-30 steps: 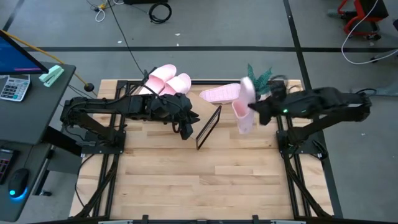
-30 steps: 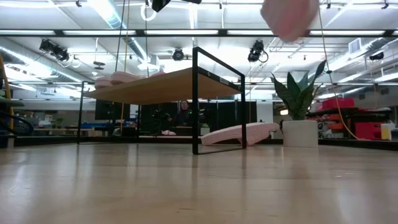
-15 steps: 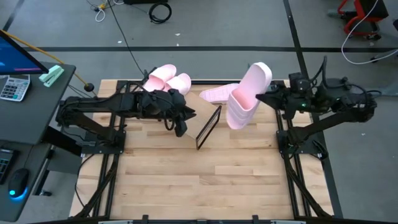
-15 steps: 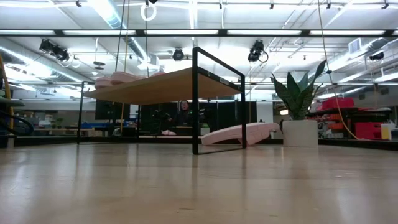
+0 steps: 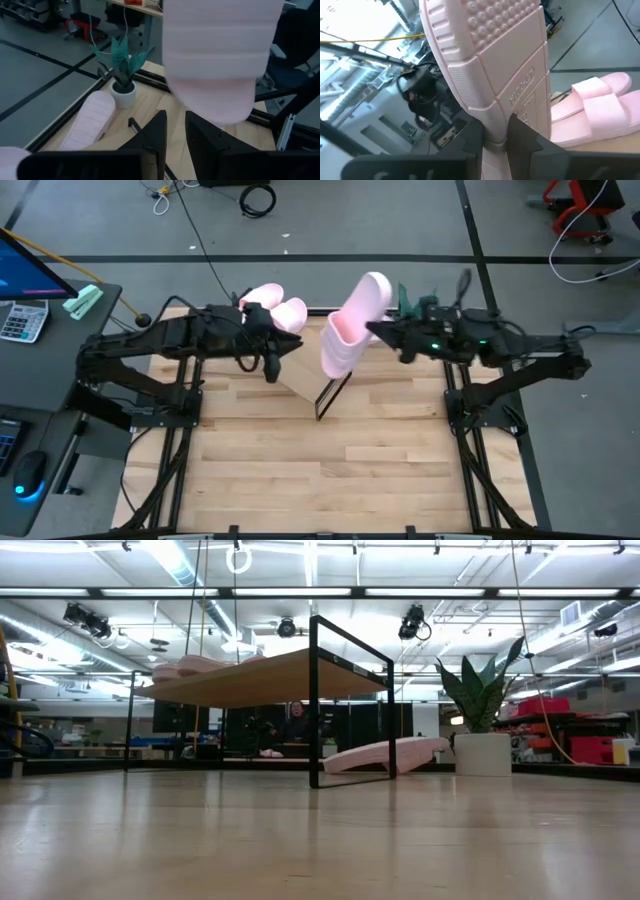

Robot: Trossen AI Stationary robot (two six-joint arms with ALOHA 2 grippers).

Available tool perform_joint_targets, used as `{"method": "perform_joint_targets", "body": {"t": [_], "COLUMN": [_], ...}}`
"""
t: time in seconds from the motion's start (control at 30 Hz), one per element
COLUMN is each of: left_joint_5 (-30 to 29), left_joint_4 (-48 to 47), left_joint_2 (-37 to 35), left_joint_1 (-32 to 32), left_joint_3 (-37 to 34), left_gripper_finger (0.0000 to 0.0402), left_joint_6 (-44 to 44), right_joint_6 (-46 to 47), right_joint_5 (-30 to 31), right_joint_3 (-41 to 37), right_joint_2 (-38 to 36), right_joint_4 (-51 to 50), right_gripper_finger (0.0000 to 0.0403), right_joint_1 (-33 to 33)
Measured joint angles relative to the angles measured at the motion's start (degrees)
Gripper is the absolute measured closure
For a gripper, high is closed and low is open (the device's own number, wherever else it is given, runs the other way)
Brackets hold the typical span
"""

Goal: Pick and place slides into the shelf
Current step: Put the pink slipper on the shelf

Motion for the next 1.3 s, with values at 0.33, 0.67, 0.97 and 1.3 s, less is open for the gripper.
{"method": "perform_joint_targets", "body": {"t": [0.33,0.67,0.97,1.3], "left_joint_5": [0.0,0.03,0.0,0.02], "left_joint_4": [0.23,-2.02,-2.76,-3.74], "left_joint_2": [-4.62,-6.98,-8.16,-8.4], "left_joint_1": [1.19,1.17,1.17,1.17], "left_joint_3": [0.02,-0.02,-0.02,-0.02], "left_gripper_finger": [0.0321,0.0325,0.0323,0.0328], "left_joint_6": [0.01,0.01,0.91,1.01], "right_joint_6": [13.17,25.28,31.2,38.11], "right_joint_5": [-4.22,-2.51,1.75,3.38], "right_joint_3": [0.02,0.02,0.02,0.07], "right_joint_2": [12.6,24.75,31.04,34.84], "right_joint_4": [6.07,20.98,22.78,22.65], "right_gripper_finger": [0.0344,0.0344,0.0345,0.0345], "right_joint_1": [-5.59,-7.07,-7.05,-7.05]}}
